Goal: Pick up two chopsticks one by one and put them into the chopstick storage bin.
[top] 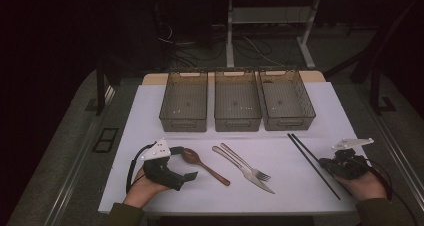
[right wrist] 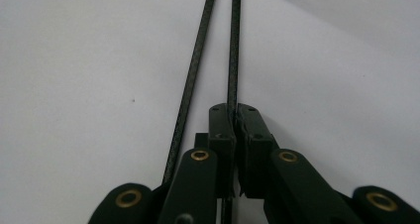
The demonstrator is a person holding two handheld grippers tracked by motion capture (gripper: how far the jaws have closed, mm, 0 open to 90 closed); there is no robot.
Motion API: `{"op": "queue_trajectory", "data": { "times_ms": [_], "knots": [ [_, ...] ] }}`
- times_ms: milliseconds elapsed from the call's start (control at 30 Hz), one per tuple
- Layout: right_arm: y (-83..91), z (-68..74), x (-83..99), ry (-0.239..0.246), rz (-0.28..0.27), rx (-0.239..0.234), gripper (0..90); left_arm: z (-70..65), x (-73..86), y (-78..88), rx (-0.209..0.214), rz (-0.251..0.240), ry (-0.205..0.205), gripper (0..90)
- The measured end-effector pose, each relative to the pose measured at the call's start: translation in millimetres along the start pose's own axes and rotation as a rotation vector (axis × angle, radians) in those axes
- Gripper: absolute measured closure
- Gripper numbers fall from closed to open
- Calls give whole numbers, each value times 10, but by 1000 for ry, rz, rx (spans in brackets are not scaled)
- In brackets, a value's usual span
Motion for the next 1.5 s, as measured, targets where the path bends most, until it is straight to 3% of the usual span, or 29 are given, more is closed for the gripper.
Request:
{"op": "queue_trajectory", "data": {
  "times_ms": [333,833,1100,1500],
  "knots": [
    [18,-29,2,-29,-12,-16,854,3,-1,1,2,-1,0,0],
    [197,-142,-78,-52,-114,-13,853,-10,23,-19,2,10,-4,0],
    [266,-119,-142,-71,-153,-27,853,-6,49,-17,9,6,-3,0],
    [342,16,-328,-39,-212,-100,853,52,78,-1,-6,-6,-2,0]
  ]
}}
Point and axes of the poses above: each handheld gripper's, and its own axes: y roughly backward along the jaws, x roughly out of its underside, z roughly to its left, the point moved 4 cm from there along -y, roughly forward along the jaws, and after that the axes turned 14 degrees about -z, right-handed, at the moved point
